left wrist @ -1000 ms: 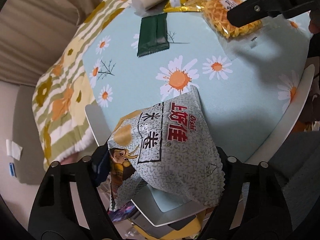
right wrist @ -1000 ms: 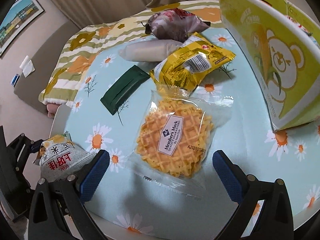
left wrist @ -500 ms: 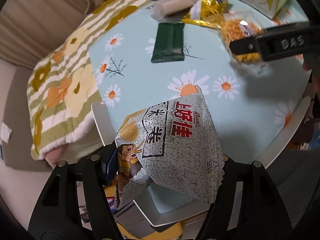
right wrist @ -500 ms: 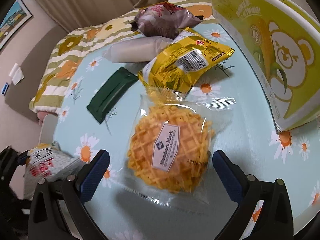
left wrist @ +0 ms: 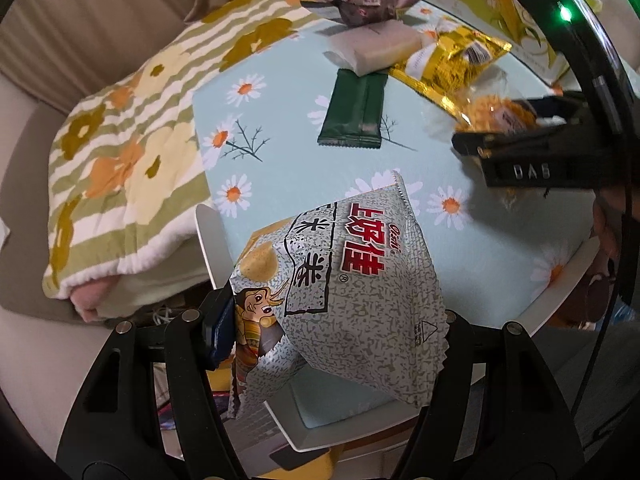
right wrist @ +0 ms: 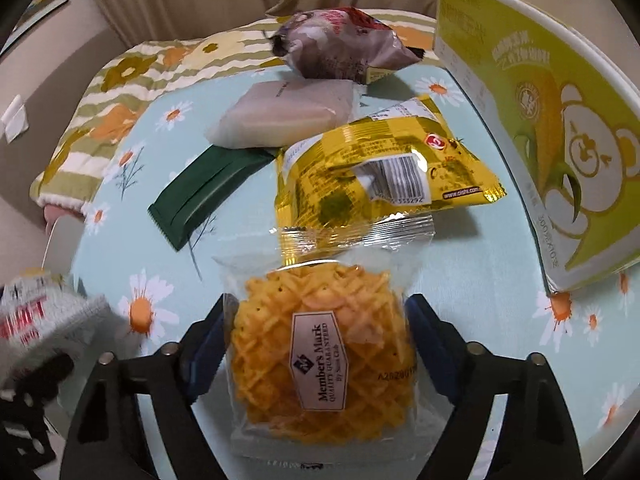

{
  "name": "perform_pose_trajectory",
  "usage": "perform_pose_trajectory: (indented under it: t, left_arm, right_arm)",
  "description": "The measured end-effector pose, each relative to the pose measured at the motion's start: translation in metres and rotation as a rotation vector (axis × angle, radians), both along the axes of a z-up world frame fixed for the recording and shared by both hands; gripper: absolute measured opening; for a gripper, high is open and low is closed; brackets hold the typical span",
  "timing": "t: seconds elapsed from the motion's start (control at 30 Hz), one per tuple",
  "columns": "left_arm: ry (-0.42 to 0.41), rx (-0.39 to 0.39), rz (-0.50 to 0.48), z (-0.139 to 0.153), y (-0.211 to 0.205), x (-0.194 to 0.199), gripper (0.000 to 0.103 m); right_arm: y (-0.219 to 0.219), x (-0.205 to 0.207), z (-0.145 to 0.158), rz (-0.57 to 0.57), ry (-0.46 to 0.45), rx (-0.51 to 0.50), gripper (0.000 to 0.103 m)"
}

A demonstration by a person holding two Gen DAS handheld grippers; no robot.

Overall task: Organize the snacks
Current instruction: 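Lift both packets over the yellow box and release them inside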

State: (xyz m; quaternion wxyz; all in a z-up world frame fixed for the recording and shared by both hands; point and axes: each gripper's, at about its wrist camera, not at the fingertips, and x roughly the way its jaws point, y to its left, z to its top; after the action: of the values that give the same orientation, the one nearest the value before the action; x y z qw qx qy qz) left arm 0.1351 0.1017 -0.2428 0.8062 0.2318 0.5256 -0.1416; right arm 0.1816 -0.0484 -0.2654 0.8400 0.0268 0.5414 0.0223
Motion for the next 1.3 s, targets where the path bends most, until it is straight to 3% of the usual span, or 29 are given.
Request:
perform_pose_trajectory:
  t: [0.13,0.33,0.77,1.0,1.3]
  left_arm:
    - [-0.003,-0.021,0.009,0.002,-0.001,-0.001,0.064]
    - [-0.028,-0.058,0.031,0.016,0.000,-0.002,0.064]
    - [-0.157,-0.203,0.010,0.094,-0.020,-0.001,0.064]
    - [-0.246,-0.253,-0.042,0.145,-0.063,0.015,0.064]
    - [-0.305,-0.303,-0.080,0.181,-0.163,0.050,0.064]
  right_arm:
    - [-0.002,-0.007,0.002,0.007,-0.009,0.018,0.071]
    - [-0.006,-0.019,0.022,0.006,-0.049,0.066,0.069]
    - [-0.035,-0.037,0.120,-0.017,-0.205,0.127,0.069]
    - [-0.085,-0.034,0.181,-0.037,-0.296,0.154,0.069]
    - [-0.179,-0.014,0.217,-0.026,-0.352,0.148,0.069]
